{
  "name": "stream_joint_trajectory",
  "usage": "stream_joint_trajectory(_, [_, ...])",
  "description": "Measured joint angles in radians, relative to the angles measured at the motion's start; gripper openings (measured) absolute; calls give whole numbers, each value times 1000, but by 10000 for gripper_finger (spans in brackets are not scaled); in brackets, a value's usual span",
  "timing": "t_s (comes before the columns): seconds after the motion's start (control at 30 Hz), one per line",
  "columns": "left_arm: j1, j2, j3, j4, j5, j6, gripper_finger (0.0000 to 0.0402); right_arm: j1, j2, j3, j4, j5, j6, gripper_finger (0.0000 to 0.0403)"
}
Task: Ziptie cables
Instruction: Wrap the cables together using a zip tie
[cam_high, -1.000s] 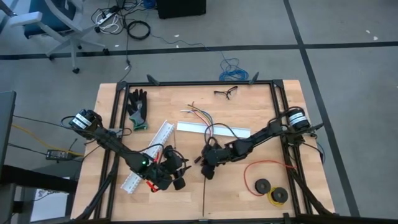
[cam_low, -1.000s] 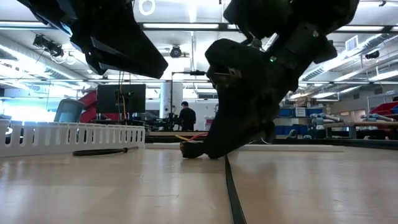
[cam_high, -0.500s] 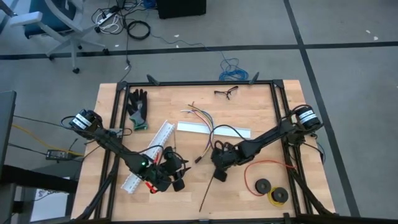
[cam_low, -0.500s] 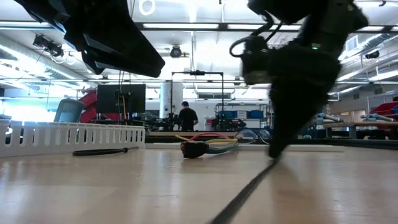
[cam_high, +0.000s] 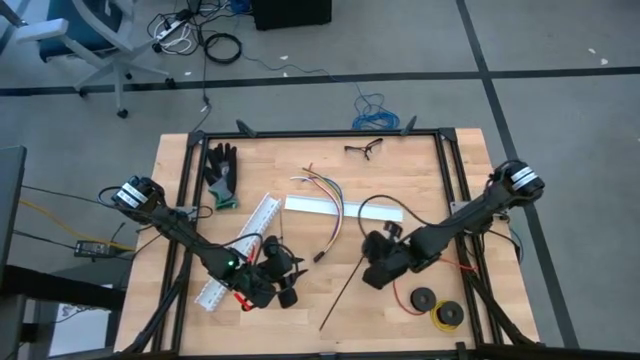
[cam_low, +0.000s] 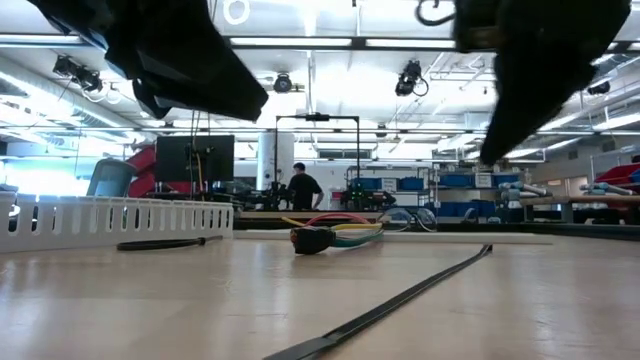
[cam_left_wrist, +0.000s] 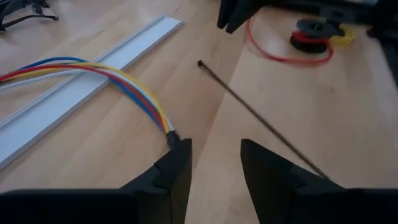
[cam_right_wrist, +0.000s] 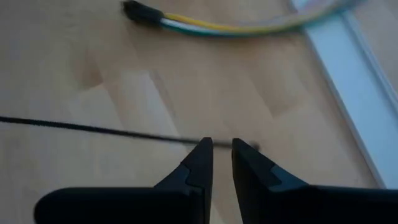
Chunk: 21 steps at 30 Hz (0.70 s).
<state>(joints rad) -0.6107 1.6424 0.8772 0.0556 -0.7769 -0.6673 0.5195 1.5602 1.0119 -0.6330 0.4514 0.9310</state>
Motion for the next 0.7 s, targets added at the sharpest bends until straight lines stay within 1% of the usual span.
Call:
stream_joint_trajectory(0.07, [7, 7, 0, 35, -1, 0, 147, 21, -25, 0, -91, 10, 100, 47])
stream_joint_trajectory(0.17, [27, 44, 1, 109, 2, 5, 147, 74, -51, 0, -284, 64, 274, 45])
stream_joint_trajectory(0.27, [58, 108, 1, 224, 38, 6, 147, 158, -73, 0, -468, 113, 475, 43])
stream_joint_trajectory(0.4, [108, 206, 16, 367, 92, 7, 147, 285, -86, 0, -650, 158, 719, 43])
stream_joint_trajectory(0.47, [137, 253, 50, 405, 113, 7, 147, 335, -85, 0, -707, 163, 798, 43])
stream_joint_trajectory(0.53, [167, 299, 106, 404, 148, 10, 147, 371, -84, 0, -738, 171, 856, 43])
stream_joint_trajectory(0.6, [195, 353, 180, 397, 194, 35, 147, 393, -84, 0, -749, 187, 881, 44])
stream_joint_trajectory(0.7, [233, 441, 313, 391, 276, 119, 147, 403, -84, 0, -753, 204, 882, 43])
